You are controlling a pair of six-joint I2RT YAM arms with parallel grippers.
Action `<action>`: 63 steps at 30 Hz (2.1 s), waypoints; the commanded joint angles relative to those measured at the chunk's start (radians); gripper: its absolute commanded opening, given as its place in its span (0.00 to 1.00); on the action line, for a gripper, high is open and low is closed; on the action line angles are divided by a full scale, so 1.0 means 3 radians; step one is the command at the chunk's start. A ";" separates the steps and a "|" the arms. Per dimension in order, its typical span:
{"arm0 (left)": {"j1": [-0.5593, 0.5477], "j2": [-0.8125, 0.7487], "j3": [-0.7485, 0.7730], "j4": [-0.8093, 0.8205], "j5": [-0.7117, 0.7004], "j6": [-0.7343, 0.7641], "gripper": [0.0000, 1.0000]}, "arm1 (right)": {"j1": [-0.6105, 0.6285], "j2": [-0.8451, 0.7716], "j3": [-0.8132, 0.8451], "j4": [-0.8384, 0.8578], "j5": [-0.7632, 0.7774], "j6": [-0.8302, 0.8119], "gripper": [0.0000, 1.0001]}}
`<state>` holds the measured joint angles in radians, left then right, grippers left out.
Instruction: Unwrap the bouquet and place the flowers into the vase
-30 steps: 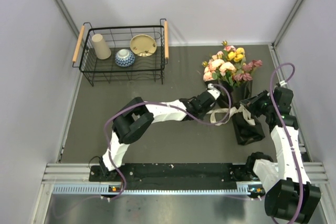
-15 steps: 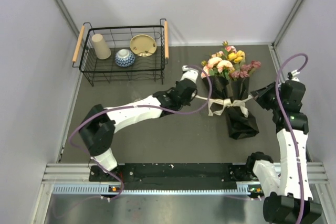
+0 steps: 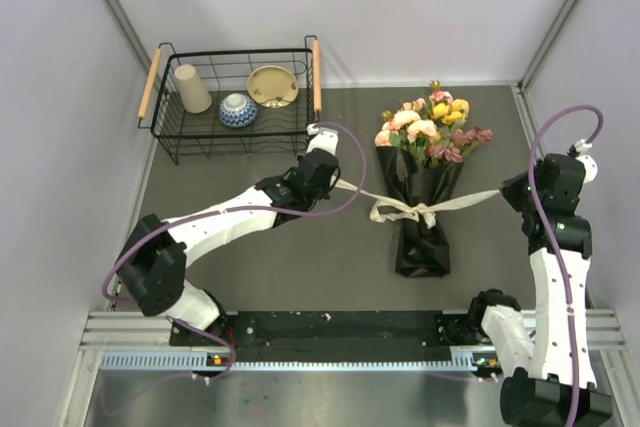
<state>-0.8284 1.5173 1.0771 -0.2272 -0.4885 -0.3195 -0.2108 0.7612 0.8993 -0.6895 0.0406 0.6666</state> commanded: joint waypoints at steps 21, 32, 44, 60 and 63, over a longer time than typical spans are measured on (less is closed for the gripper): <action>0.0051 -0.1288 0.0071 -0.0393 0.0057 0.0139 0.00 | -0.0494 0.0607 0.1456 -0.0028 0.0713 -0.0085 0.00; 0.0051 -0.1836 0.0362 -0.0588 0.0252 0.0405 0.00 | -0.0494 0.0602 0.1957 -0.0054 0.0872 -0.0218 0.00; 0.0051 -0.2168 0.0536 -0.0557 0.0467 0.0559 0.00 | -0.0499 0.0566 0.2468 -0.0069 0.1280 -0.0453 0.00; 0.0046 -0.1878 0.0255 -0.0383 0.1741 0.0544 0.00 | -0.0494 0.0413 0.1160 -0.0105 0.1367 -0.0111 0.00; 0.0046 -0.1633 0.0224 -0.0393 0.1664 0.0396 0.00 | -0.0621 0.0454 0.0818 -0.0105 0.1547 -0.0034 0.00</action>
<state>-0.8169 0.9493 1.1721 -0.3817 -0.0368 -0.1539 -0.3519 0.8822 1.2430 -0.7212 0.4282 0.6064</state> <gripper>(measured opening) 0.009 0.005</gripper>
